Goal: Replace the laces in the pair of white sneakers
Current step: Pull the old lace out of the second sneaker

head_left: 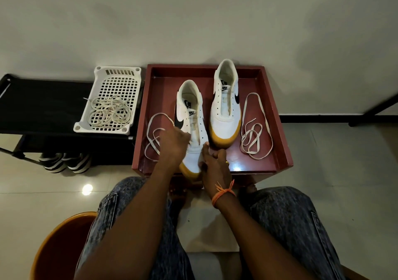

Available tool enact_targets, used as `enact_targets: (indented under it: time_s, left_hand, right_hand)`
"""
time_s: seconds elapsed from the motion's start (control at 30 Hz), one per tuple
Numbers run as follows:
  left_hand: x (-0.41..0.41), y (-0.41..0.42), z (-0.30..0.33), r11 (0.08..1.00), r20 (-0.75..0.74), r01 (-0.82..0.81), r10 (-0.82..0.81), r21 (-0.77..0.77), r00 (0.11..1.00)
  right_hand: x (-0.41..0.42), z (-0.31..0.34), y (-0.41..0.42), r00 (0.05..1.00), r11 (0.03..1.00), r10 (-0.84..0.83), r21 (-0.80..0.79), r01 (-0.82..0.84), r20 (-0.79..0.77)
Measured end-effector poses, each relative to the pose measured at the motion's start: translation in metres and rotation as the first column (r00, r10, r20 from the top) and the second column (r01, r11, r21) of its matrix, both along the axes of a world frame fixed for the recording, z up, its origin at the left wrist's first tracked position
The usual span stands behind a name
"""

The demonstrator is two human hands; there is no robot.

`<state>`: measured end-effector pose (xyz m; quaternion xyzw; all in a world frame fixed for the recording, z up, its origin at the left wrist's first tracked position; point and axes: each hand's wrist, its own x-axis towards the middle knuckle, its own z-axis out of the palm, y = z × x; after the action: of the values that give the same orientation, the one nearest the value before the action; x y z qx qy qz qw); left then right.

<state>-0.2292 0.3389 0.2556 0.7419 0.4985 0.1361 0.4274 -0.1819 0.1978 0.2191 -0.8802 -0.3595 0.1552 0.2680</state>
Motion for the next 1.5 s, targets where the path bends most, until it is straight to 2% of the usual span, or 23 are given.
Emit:
enact_targets:
  time_s: [0.07,0.1,0.17,0.27,0.37,0.47,0.5,0.6,0.7,0.77,0.87,0.97,1.13,1.27,1.4,1.5]
  left_hand:
    - [-0.008,0.013,-0.001,0.982,0.069,-0.186,0.189,-0.039,0.98]
    - [-0.01,0.019,-0.002,0.978,0.092,-0.205,0.207,-0.024,0.974]
    - [-0.012,0.024,0.002,0.991,0.063,-0.124,0.12,0.057,0.991]
    - [-0.008,0.005,0.022,0.993,0.121,0.041,-0.055,0.11,0.991]
    - [-0.004,-0.008,0.026,0.974,0.188,0.227,-0.227,0.02,0.956]
    - [-0.003,-0.012,0.028,0.93,0.19,0.353,-0.33,-0.103,0.925]
    - [-0.002,-0.011,0.029,0.928,0.194,0.355,-0.329,-0.115,0.924]
    - [-0.004,0.0,0.035,0.956,0.223,0.285,-0.263,-0.073,0.939]
    - [-0.009,0.017,0.042,0.999,0.211,-0.031,0.029,0.01,0.977]
    - [-0.016,0.027,0.038,0.992,0.109,-0.121,0.118,0.028,0.987]
    - [-0.022,0.036,0.022,0.996,-0.091,-0.014,0.006,-0.089,0.996]
    - [-0.018,0.037,0.021,0.991,-0.162,0.047,-0.066,-0.123,0.985]
    - [-0.014,0.031,0.023,0.93,-0.229,0.216,-0.289,-0.298,0.929]
    - [-0.018,0.027,0.03,0.872,-0.229,0.334,-0.428,-0.358,0.874]
    - [-0.022,0.032,0.035,0.918,-0.133,0.26,-0.31,-0.3,0.941]
    - [-0.026,0.035,0.038,0.937,-0.055,0.245,-0.267,-0.25,0.962]
  right_hand:
    - [0.001,0.002,0.001,1.0,0.998,0.021,-0.051,-0.02,0.015]
    - [0.001,0.002,0.002,0.999,0.998,0.028,-0.063,-0.027,0.022]
    - [0.001,0.004,0.001,1.0,0.998,0.022,-0.05,-0.022,-0.008]
    - [0.005,0.011,0.001,0.997,0.993,-0.025,0.114,0.033,-0.068]
    - [0.013,0.017,0.008,0.999,0.962,-0.007,0.272,0.021,-0.05]
    - [0.018,0.022,0.015,0.979,0.912,0.107,0.41,-0.028,-0.171]
    - [0.02,0.023,0.016,0.983,0.906,0.121,0.421,-0.053,-0.136]
    - [0.027,0.02,0.016,0.992,0.888,0.068,0.447,-0.106,0.102]
    - [0.034,0.018,0.022,0.987,0.913,0.025,0.399,-0.088,0.161]
    - [0.035,0.018,0.031,0.973,0.937,0.069,0.321,-0.138,0.219]
    - [0.032,0.016,0.04,0.903,0.95,0.206,0.145,-0.277,0.378]
    - [0.029,0.007,0.048,0.864,0.95,0.246,0.066,-0.304,0.44]
    - [0.022,-0.001,0.054,0.857,0.942,0.127,0.21,-0.262,0.499]
    - [0.022,0.0,0.05,0.886,0.918,0.163,0.263,-0.297,0.434]
    - [0.027,0.002,0.049,0.988,0.919,0.082,0.375,-0.125,0.127]
    - [0.03,0.003,0.048,0.998,0.924,0.055,0.38,-0.047,-0.009]
